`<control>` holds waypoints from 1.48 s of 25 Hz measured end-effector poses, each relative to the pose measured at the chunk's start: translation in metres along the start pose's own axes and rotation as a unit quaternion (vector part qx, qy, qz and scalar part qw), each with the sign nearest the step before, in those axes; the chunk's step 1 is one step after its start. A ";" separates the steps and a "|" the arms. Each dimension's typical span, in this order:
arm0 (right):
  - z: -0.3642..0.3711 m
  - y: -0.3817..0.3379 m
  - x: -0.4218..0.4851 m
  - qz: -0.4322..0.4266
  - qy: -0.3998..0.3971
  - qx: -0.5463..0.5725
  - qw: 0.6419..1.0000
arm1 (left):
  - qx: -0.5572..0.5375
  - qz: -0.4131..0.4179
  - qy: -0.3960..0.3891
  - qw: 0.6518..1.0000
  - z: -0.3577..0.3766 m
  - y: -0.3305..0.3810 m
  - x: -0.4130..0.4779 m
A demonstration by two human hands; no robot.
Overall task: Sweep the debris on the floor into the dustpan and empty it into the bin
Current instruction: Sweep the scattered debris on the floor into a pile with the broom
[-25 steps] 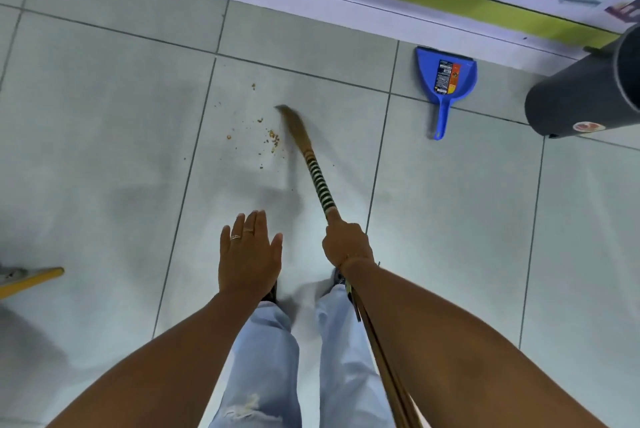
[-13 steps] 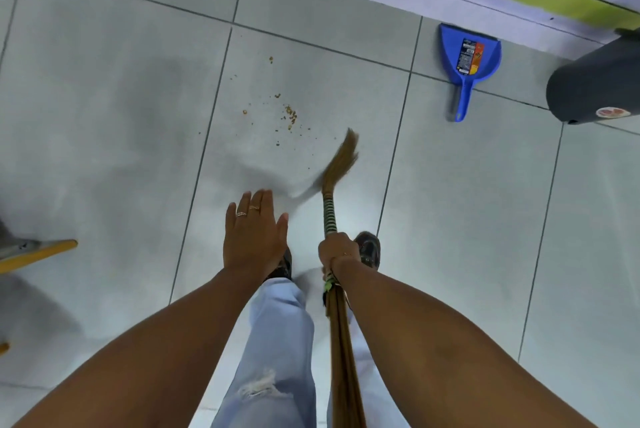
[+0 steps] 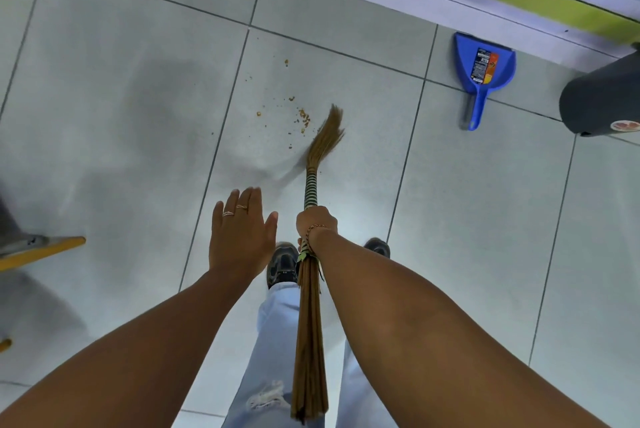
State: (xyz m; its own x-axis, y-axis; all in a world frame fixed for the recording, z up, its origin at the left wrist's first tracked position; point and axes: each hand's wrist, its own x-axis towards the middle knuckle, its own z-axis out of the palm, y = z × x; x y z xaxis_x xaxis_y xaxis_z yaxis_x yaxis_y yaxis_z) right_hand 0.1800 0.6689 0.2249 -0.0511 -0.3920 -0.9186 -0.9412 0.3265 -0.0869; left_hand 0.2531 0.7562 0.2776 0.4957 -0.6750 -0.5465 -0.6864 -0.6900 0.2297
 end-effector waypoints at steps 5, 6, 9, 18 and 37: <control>-0.007 0.012 -0.026 -0.069 0.069 0.023 0.995 | -0.015 -0.006 0.014 1.000 -0.003 -0.002 -0.010; -0.009 0.018 -0.030 -0.077 0.078 0.030 0.993 | -0.016 -0.002 0.019 1.000 -0.001 0.000 -0.013; -0.013 0.022 -0.043 -0.125 0.102 -0.005 0.987 | -0.033 -0.002 0.063 0.997 -0.003 0.006 -0.021; 0.050 0.002 -0.027 -0.184 -0.074 -0.222 0.955 | -0.050 -0.049 0.108 0.992 -0.010 -0.016 -0.004; -0.001 -0.002 -0.030 -0.071 -0.020 -0.087 0.993 | -0.042 -0.027 0.086 0.995 -0.023 -0.029 -0.022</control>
State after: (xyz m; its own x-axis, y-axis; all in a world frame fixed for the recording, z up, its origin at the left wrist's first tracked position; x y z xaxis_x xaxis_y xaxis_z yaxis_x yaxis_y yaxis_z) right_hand 0.1830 0.6791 0.2534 0.0958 -0.3875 -0.9169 -0.9818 0.1150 -0.1512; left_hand 0.2740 0.7847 0.3015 0.6198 -0.6653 -0.4161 -0.6123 -0.7417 0.2739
